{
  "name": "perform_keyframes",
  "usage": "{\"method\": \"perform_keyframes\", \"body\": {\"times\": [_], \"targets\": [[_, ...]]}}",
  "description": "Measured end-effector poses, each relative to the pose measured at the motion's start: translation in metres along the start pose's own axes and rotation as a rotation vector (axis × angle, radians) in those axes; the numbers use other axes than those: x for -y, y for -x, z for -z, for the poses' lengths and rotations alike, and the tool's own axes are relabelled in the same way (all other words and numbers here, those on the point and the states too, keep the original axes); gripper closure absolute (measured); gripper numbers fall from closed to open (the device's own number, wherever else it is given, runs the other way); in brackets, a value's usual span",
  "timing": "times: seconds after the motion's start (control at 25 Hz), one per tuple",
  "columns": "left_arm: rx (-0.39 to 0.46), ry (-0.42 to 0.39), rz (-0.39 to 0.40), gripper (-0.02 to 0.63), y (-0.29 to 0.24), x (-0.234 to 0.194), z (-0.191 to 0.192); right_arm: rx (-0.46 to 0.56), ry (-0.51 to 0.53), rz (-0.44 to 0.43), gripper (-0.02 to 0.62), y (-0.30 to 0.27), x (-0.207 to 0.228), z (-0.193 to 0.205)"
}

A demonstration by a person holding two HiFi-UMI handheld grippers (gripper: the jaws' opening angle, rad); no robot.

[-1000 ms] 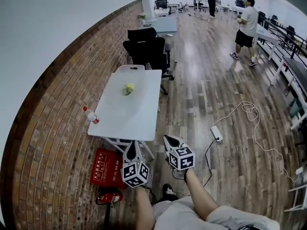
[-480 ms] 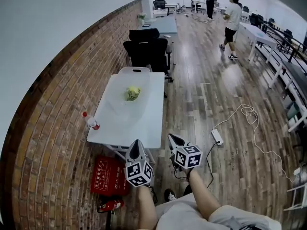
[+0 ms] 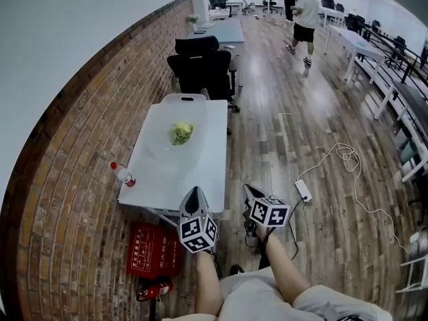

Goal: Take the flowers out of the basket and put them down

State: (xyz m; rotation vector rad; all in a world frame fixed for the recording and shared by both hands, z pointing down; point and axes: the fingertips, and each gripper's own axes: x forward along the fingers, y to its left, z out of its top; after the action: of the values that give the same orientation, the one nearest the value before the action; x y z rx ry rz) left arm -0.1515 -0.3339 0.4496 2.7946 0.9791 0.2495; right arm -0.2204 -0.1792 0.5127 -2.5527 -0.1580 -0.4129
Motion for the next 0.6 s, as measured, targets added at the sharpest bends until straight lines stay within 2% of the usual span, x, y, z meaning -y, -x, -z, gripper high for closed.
{"method": "perform_keyframes", "body": {"times": [0.24,0.48,0.6], "targets": [[0.009,-0.029,0.007,0.589,-0.031,0.005,-0.010,0.063,-0.033,-0.058,0.575,-0.025,0.009,-0.029],[-0.013,-0.054,-0.027,0.589,-0.063,0.000,-0.016,0.035,-0.006,-0.113,0.577,-0.060,0.007,-0.049],[-0.038,-0.084,-0.025,0.589,-0.083,-0.003,-0.019,0.058,-0.101,-0.200,0.577,-0.077,0.006,-0.063]]}}
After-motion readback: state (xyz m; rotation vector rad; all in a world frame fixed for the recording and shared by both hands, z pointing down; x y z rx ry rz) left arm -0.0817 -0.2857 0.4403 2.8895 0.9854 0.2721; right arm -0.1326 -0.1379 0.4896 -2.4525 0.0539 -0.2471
